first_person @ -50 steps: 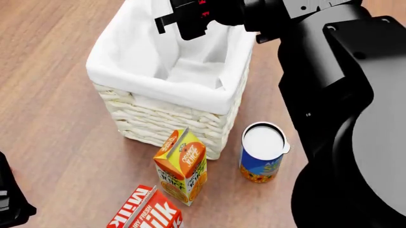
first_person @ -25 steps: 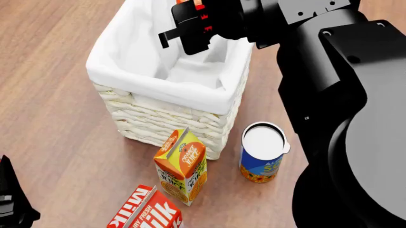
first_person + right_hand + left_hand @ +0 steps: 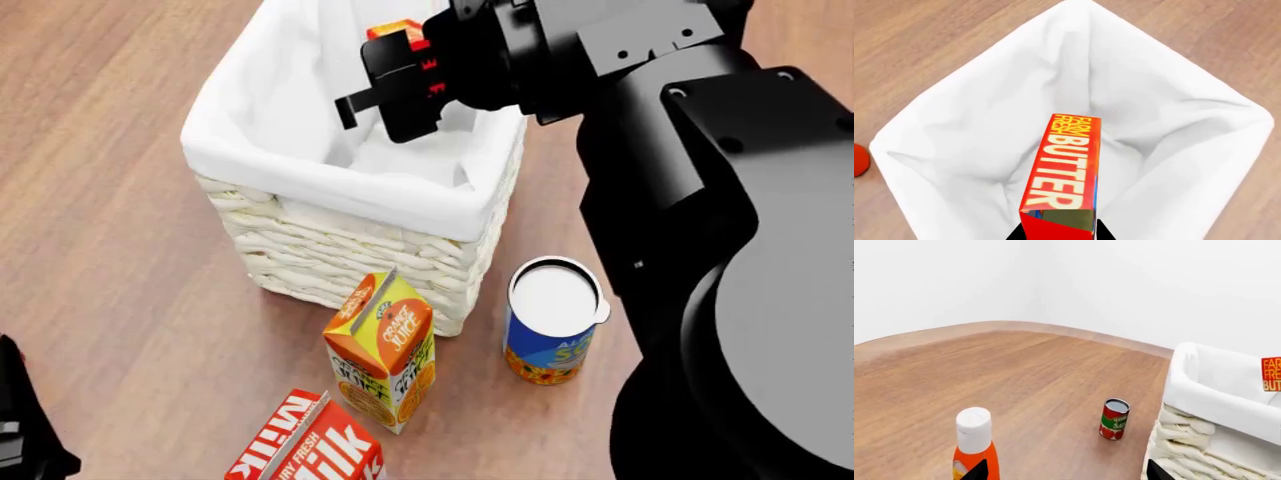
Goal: Pick up the butter and put it in the basket.
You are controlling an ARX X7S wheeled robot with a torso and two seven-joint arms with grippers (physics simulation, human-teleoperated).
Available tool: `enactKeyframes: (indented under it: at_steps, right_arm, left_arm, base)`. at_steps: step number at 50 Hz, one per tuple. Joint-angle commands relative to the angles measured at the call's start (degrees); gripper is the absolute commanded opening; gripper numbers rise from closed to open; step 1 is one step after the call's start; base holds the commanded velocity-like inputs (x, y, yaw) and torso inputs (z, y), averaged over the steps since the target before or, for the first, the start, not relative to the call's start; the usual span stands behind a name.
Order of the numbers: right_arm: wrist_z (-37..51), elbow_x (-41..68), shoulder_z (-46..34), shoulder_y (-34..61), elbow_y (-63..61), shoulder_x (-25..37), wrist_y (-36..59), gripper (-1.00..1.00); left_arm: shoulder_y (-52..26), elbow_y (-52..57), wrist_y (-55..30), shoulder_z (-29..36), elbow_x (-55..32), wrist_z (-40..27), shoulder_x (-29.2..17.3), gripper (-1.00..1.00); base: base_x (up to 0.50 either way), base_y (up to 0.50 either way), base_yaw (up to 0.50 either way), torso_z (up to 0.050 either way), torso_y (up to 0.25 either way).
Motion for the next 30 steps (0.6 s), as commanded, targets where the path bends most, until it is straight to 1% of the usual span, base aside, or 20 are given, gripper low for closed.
enactKeyframes:
  at_steps: [1, 30]
  right_arm:
    - [-1.42, -1.09, 2.3, 0.43, -0.82, 0.0, -1.07, -1.0]
    - [-0.78, -0.4, 2.24, -0.66, -0.62, 0.0, -1.44, -1.0]
  left_arm:
    - [0.69, 0.92, -0.13, -0.04, -0.24, -0.42, -0.33, 1.0]
    - [1.08, 1.37, -0.14, 0.1, -0.47, -0.99, -0.86, 1.0]
  base:
    - [0.0, 0.0, 0.0, 0.0, 0.01]
    - [0.0, 0.0, 0.0, 0.0, 0.001]
